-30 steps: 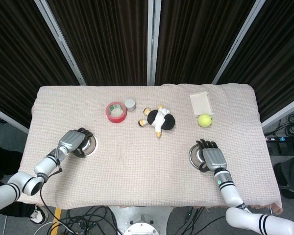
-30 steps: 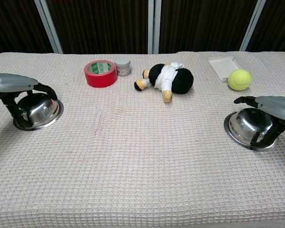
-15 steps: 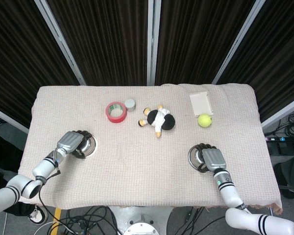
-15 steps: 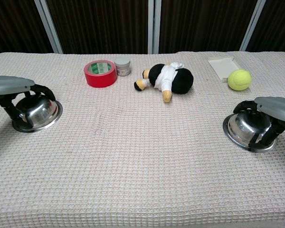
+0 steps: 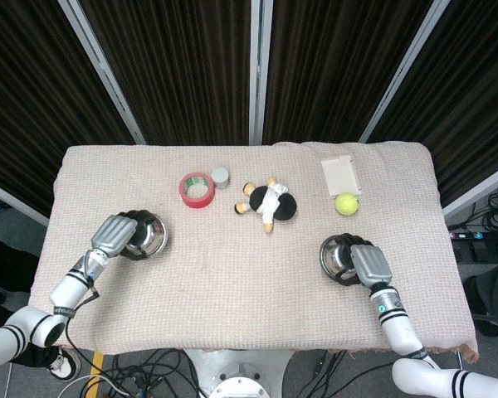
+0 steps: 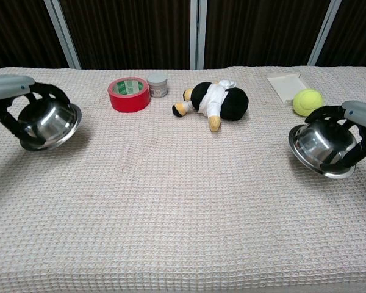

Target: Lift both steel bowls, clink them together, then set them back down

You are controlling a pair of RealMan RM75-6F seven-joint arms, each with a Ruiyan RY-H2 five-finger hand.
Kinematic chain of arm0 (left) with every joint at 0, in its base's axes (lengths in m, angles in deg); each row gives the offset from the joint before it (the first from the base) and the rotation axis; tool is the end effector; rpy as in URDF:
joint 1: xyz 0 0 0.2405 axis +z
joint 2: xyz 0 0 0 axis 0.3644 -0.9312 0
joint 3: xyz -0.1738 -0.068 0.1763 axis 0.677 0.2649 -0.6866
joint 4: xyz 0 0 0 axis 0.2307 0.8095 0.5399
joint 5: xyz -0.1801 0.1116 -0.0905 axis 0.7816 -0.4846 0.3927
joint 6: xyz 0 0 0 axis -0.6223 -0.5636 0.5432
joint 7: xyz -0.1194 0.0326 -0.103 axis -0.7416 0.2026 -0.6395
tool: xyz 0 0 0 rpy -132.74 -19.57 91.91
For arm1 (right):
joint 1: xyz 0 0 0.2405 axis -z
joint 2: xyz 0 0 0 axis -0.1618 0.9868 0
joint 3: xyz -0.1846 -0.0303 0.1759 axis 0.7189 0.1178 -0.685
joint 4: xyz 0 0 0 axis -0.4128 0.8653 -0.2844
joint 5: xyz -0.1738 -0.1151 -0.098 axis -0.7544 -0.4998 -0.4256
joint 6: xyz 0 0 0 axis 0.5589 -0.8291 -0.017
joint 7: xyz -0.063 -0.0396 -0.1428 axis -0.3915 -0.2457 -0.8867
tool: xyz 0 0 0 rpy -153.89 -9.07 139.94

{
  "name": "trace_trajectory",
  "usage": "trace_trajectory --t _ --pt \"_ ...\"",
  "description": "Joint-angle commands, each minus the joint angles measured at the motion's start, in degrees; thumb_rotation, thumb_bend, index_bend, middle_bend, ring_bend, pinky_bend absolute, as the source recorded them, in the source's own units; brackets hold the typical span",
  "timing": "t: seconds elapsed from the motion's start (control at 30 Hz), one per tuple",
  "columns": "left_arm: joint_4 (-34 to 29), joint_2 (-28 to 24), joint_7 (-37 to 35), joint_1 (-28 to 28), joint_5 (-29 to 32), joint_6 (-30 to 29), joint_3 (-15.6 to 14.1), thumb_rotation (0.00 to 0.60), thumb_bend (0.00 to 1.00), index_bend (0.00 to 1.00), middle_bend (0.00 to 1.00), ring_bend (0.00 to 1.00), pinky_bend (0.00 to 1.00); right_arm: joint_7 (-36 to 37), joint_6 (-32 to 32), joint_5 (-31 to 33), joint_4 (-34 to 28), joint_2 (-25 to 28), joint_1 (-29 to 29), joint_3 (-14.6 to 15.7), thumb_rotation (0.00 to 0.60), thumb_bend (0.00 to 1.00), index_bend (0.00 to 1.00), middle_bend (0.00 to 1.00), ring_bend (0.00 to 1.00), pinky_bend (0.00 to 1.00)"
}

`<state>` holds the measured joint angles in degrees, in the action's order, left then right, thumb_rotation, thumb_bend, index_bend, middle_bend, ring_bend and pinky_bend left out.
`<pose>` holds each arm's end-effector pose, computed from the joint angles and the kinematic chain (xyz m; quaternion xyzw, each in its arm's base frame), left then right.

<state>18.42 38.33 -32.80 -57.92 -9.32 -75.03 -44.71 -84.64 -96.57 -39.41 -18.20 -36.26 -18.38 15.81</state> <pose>-0.2677 0.3771 0.0005 -0.7253 -0.4204 -0.3527 0.4158 -0.2470 -0.3064 -0.0131 0.6348 -0.5261 0.3294 0.4603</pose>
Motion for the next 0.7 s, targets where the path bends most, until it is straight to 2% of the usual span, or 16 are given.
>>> trace_trajectory --t 0.03,0.13,0.2,0.33,0.43,0.57,0.7 --pt "-3.6 3.0 -4.2 5.3 -1.2 -18.2 5.7 0.6 0.29 0.42 0.43 0.42 0.67 12.3 -4.7 -8.1 -1.1 1.7 2.4 -3.0 0.6 0.15 0.35 0.35 0.28 0.39" --pt "-5.7 6.3 -11.0 7.1 -1.3 -25.0 8.2 0.6 0.29 0.42 0.43 0.43 0.67 22.4 -6.7 -13.0 1.4 -0.7 2.7 -4.4 0.6 0.15 0.35 0.35 0.28 0.39" --pt "-10.7 7.6 -18.5 8.4 -0.4 -26.5 8.9 0.6 0.29 0.42 0.43 0.43 0.67 32.8 -7.9 -17.0 4.2 -3.6 2.5 -5.1 0.6 0.15 0.35 0.35 0.28 0.39" --pt "-21.8 6.1 -29.6 9.7 1.7 -23.2 8.5 0.6 0.29 0.42 0.43 0.43 0.66 49.6 -8.6 -20.9 8.0 -8.2 2.0 -5.4 0.6 0.15 0.35 0.34 0.28 0.39" --pt "-26.4 5.4 -34.7 9.1 4.2 -18.5 9.1 0.6 0.29 0.43 0.43 0.43 0.66 61.5 -8.6 -23.2 9.8 -10.9 1.2 -5.5 0.6 0.15 0.35 0.34 0.28 0.39" --pt "-26.9 6.4 -34.9 7.2 4.9 -15.1 10.0 0.6 0.29 0.43 0.43 0.43 0.66 75.2 -6.3 -25.3 10.0 -12.6 -1.2 -6.0 0.6 0.16 0.35 0.34 0.28 0.39" --pt "-27.0 8.9 -35.0 5.4 5.5 -13.7 11.9 0.6 0.29 0.43 0.43 0.43 0.66 83.6 -4.9 -27.6 10.9 -14.7 -4.7 -7.1 0.6 0.17 0.35 0.34 0.28 0.39"
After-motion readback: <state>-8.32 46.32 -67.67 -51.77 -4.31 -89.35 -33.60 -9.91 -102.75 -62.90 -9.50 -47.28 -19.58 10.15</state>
